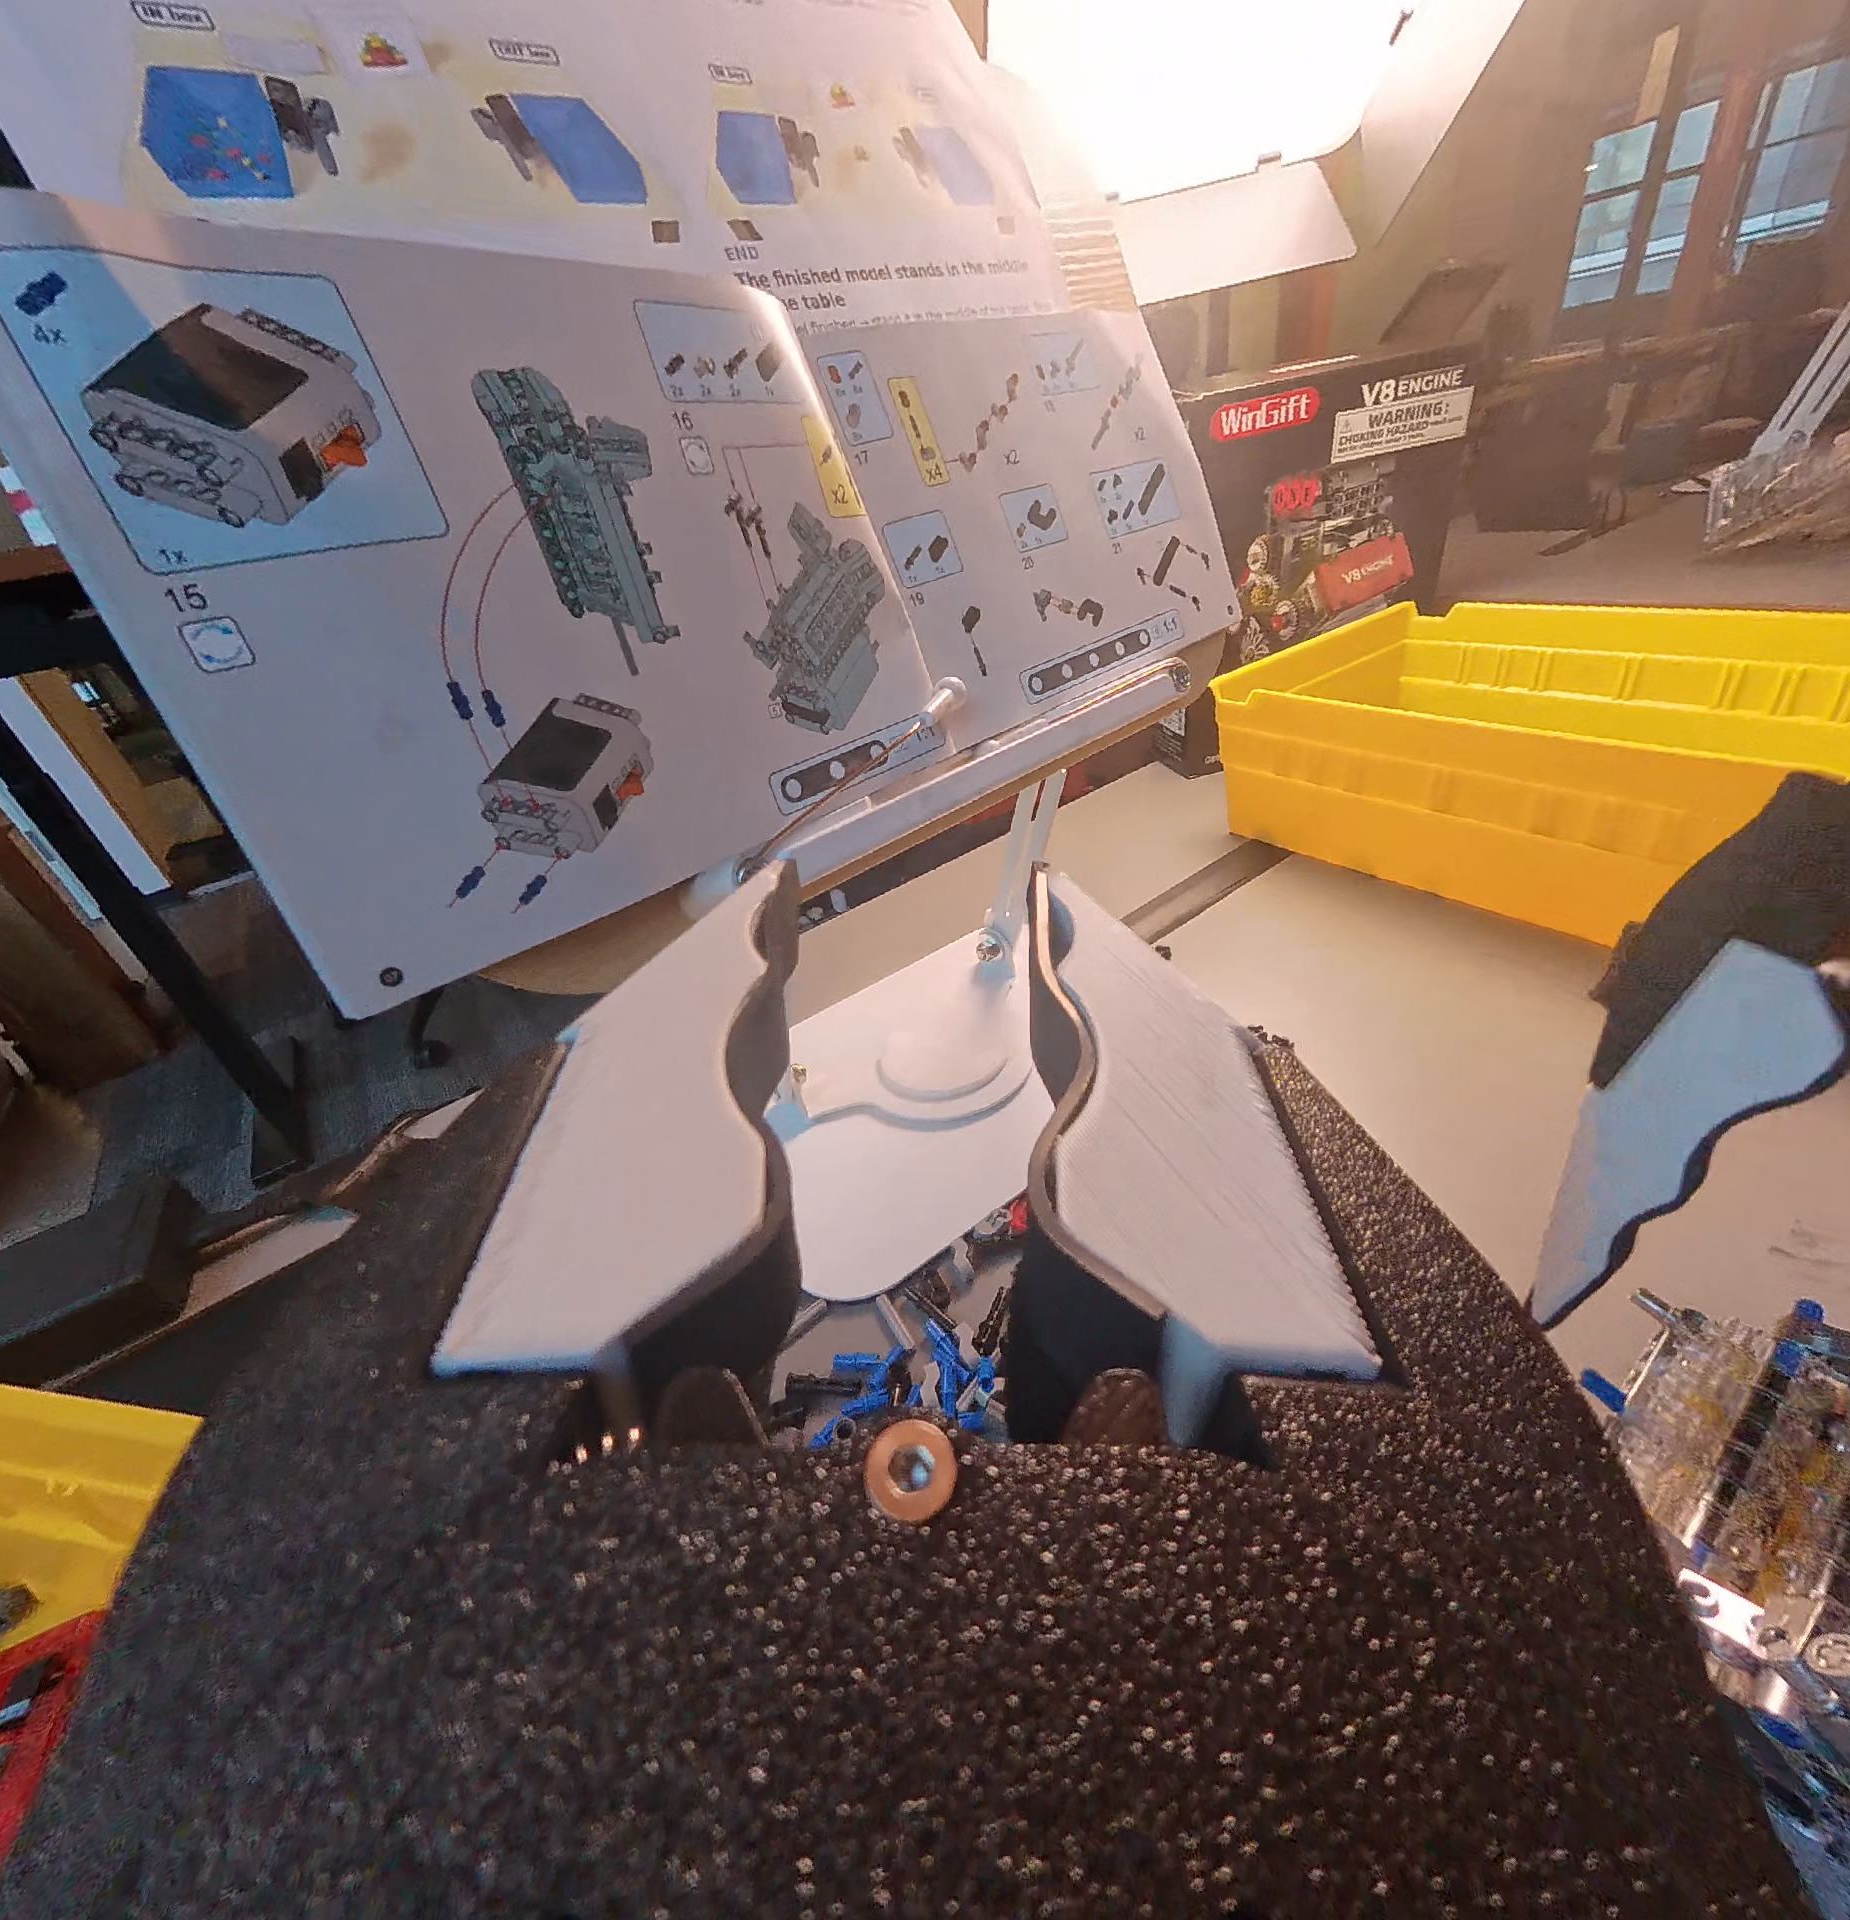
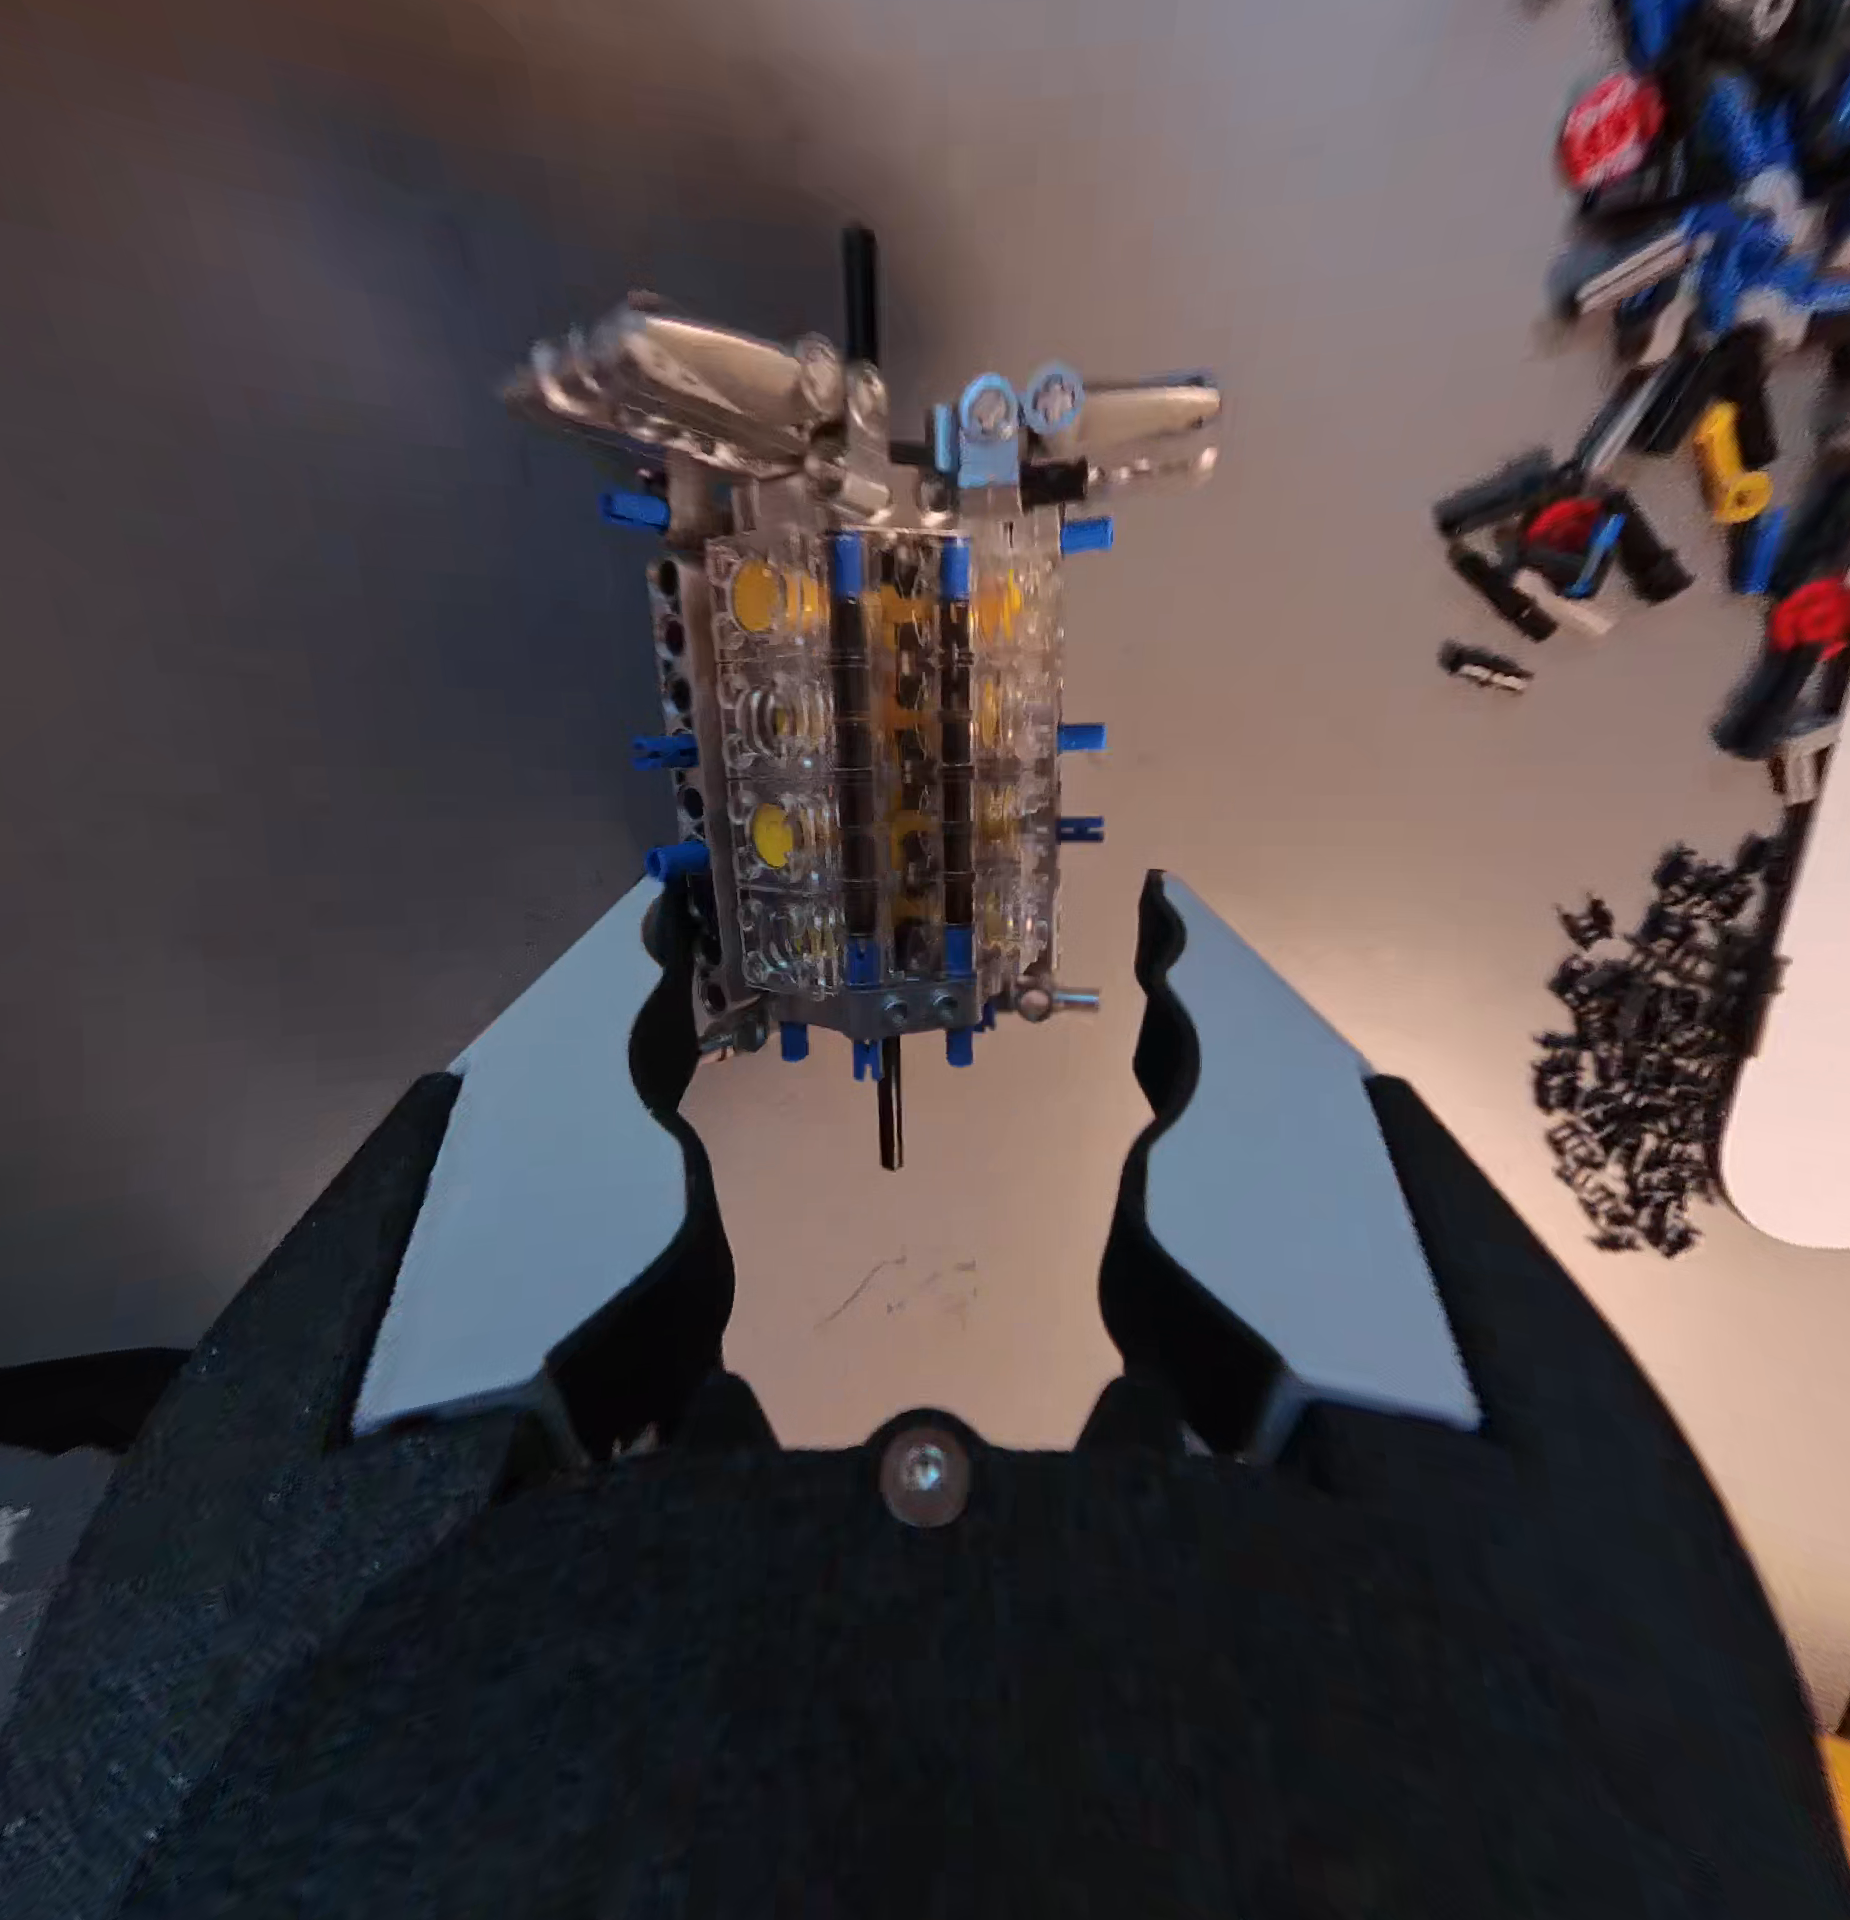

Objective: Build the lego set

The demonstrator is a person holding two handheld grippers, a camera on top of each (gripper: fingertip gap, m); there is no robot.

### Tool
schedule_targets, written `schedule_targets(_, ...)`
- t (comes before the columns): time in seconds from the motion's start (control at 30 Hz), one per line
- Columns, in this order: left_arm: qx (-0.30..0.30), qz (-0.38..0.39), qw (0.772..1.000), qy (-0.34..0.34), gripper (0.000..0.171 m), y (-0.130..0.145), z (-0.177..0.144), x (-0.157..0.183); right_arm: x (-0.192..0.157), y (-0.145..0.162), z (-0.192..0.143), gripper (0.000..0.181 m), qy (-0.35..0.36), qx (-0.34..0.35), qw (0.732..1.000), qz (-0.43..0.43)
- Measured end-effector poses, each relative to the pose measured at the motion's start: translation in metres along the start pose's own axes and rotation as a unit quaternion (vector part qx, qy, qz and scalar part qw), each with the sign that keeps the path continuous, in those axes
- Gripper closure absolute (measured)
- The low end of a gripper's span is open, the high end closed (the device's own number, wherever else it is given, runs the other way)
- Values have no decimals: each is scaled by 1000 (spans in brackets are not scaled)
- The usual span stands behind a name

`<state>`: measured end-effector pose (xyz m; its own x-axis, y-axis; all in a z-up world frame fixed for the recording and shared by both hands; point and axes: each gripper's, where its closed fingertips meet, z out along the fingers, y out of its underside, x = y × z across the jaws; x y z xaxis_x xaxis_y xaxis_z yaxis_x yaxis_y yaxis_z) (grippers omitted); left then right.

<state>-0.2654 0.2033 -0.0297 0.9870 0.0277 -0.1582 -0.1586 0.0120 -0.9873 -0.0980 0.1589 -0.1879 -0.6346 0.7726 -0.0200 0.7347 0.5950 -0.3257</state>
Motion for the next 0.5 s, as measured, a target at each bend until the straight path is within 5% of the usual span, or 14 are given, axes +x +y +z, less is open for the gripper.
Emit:
schedule_targets(0.27,12,18,1000,1,132,-26,-14,-8,10,23,1,108,12,-18,995,94)
schedule_targets(0.5,10,-8,1000,12,133,-23,-13,-8,-20,50,-11,94,20,-76,992,103)
